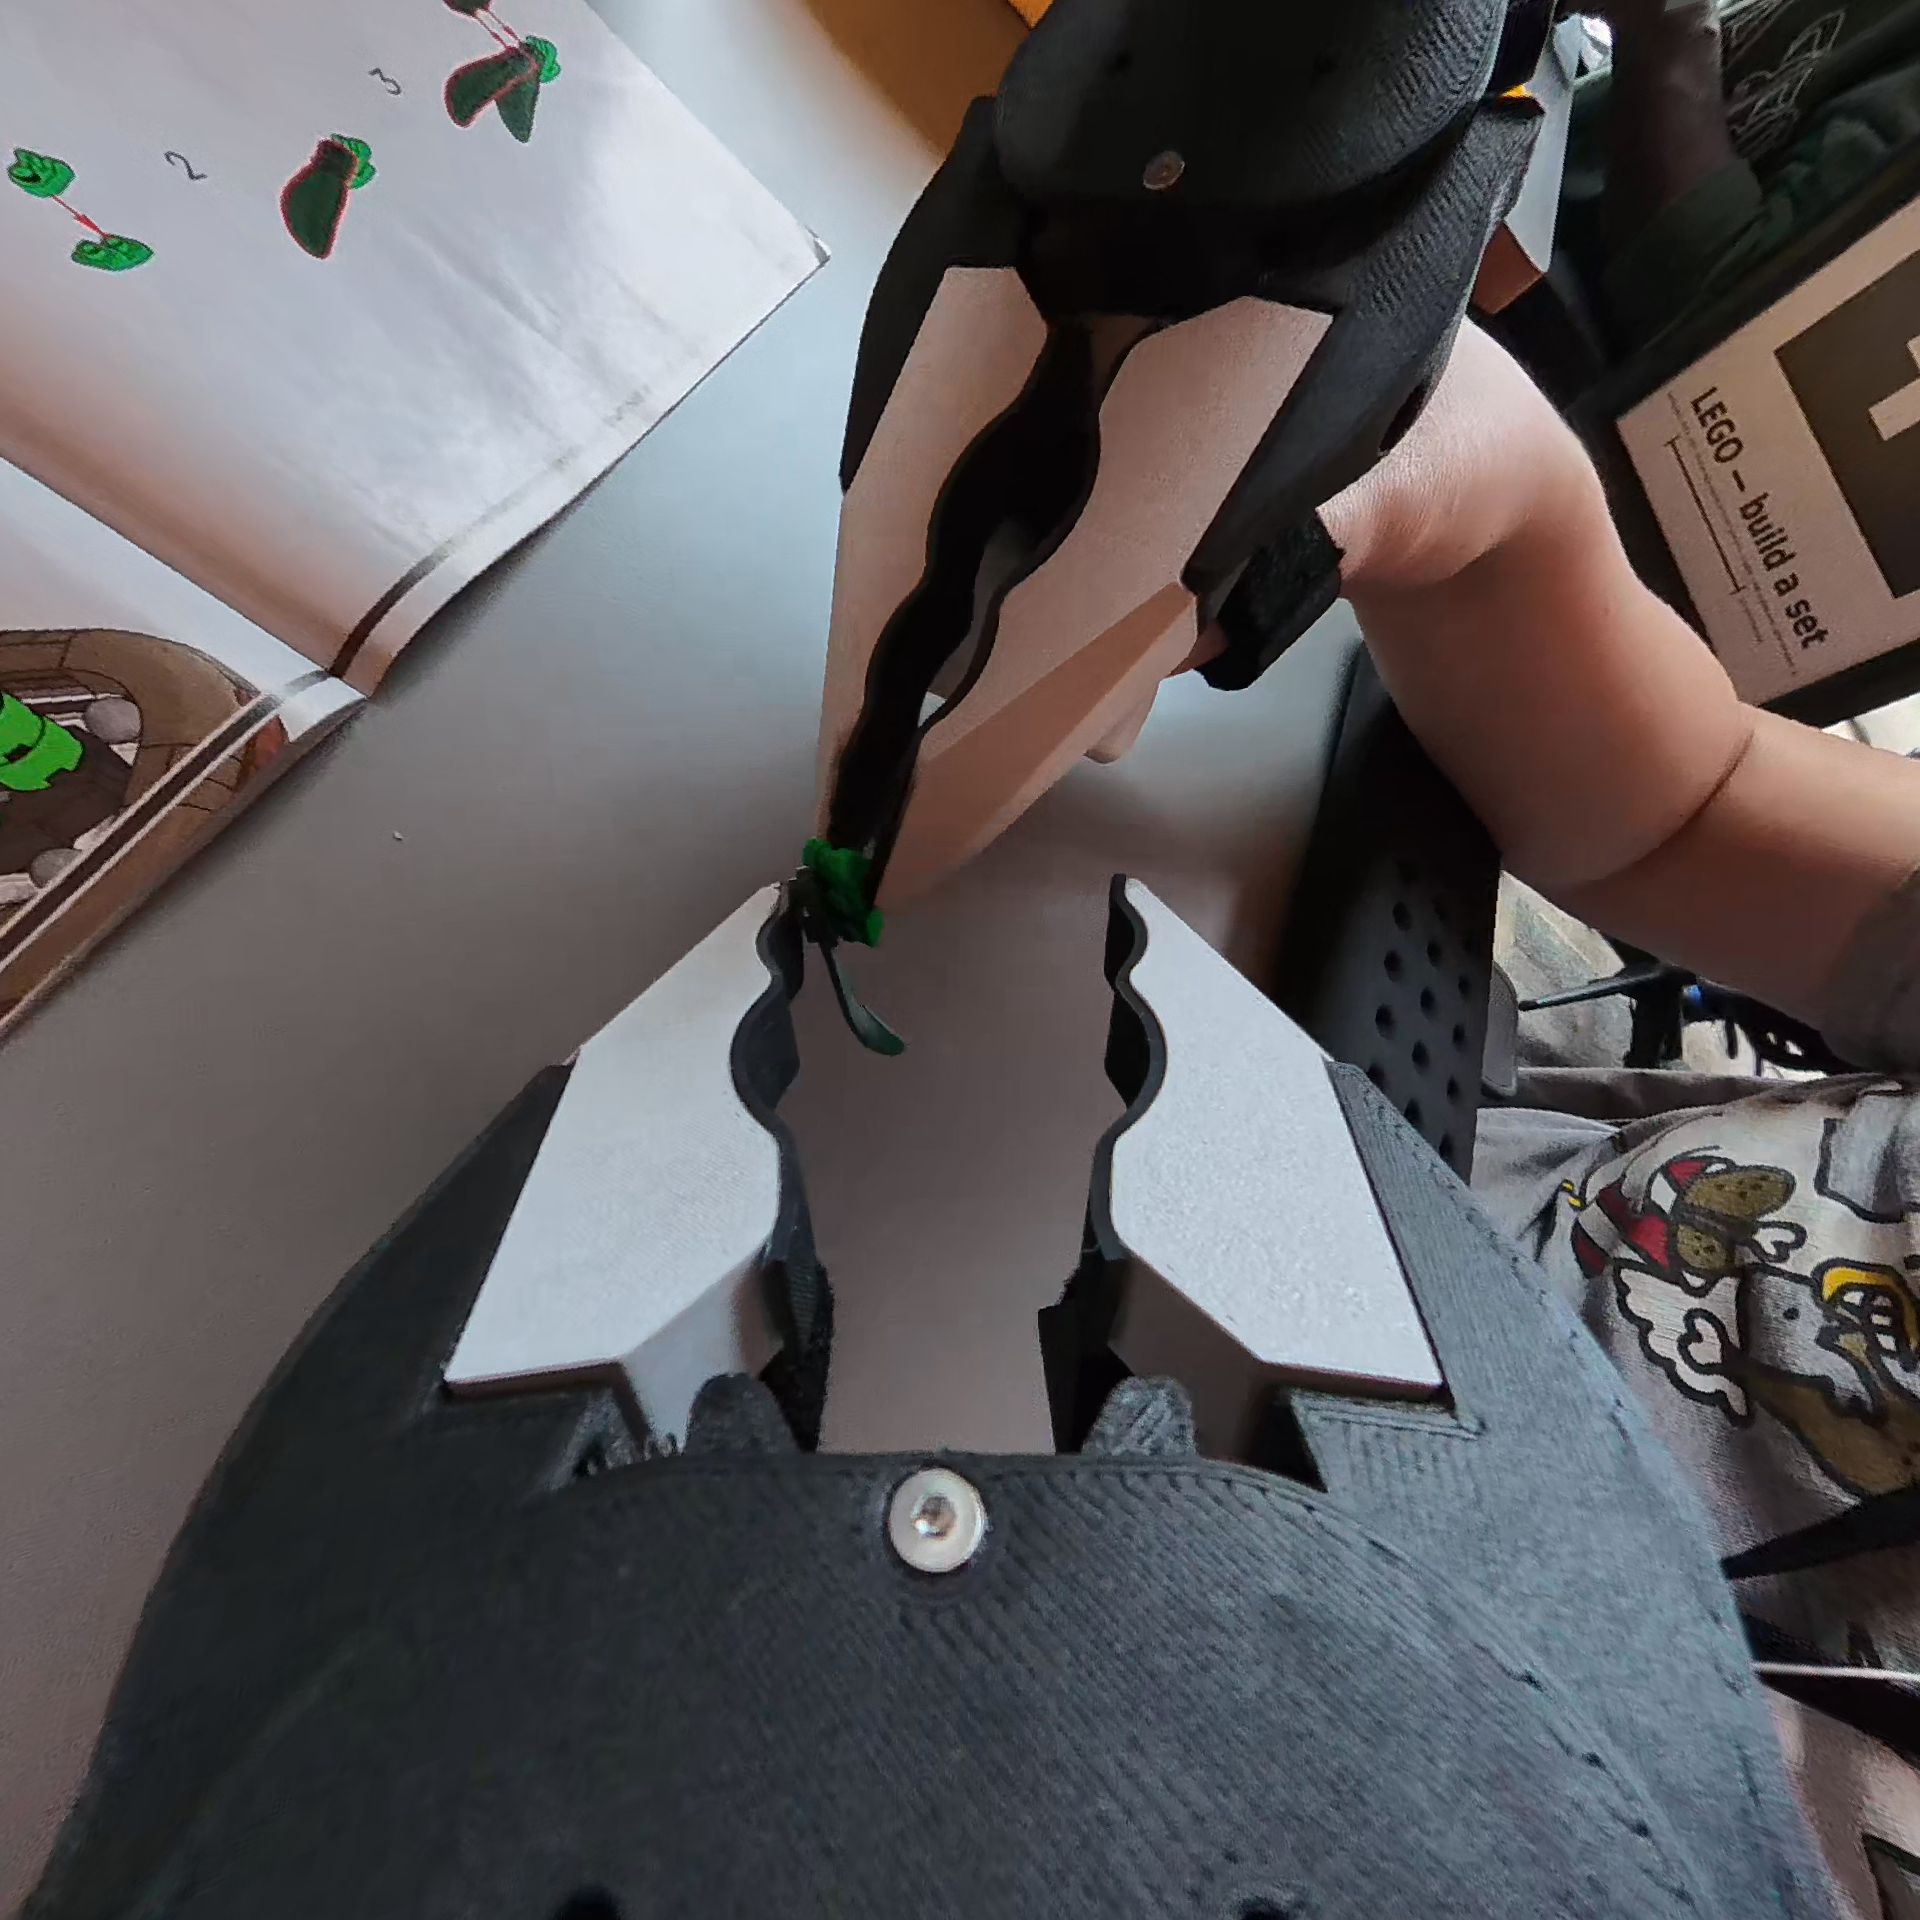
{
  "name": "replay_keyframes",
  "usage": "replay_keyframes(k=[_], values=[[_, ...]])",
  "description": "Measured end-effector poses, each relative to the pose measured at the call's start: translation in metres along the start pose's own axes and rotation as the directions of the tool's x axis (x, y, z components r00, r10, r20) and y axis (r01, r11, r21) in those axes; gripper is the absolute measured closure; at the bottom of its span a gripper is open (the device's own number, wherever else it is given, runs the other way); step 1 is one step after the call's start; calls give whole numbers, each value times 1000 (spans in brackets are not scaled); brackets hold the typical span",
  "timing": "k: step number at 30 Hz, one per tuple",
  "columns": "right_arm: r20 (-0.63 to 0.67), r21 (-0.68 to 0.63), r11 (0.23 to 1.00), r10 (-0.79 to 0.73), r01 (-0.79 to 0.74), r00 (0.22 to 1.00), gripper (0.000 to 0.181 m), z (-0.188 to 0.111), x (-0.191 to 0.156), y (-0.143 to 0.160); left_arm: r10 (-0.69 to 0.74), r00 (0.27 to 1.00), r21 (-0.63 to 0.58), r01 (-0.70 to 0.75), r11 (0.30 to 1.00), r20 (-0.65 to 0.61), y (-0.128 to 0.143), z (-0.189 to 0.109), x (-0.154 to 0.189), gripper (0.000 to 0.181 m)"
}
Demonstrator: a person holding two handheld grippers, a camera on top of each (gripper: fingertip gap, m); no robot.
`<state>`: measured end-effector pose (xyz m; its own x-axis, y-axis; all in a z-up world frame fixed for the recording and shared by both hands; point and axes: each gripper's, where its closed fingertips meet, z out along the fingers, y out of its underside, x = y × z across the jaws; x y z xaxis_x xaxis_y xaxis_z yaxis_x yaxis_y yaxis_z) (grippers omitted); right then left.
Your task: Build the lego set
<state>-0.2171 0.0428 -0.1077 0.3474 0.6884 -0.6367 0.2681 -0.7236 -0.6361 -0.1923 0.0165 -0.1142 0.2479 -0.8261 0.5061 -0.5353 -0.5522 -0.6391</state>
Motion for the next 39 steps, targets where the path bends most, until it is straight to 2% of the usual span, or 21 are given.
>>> replay_keyframes(k=[4,10,16,26,32,39], values=[[-43,25,999,-23,25,999,175,-6,3,-5,29,999,33,-30,999,23,-6,-3,3,118],[-35,64,998,-22,24,999,175,-9,2,-11,49,996,81,-54,995,68,-15,-2,3,112],[-59,94,994,-44,49,997,175,-12,5,-16,114,974,83,-132,988,196,-19,2,-1,107],[-76,172,984,-38,50,996,175,-12,10,-27,66,956,155,-113,981,285,-28,2,-8,100],[-106,213,975,-38,60,994,176,-6,14,-31,54,938,163,-116,980,343,-29,2,-14,92],[-117,248,966,-41,69,992,176,-6,13,-37,107,898,136,-181,974,426,-30,0,-19,92]])
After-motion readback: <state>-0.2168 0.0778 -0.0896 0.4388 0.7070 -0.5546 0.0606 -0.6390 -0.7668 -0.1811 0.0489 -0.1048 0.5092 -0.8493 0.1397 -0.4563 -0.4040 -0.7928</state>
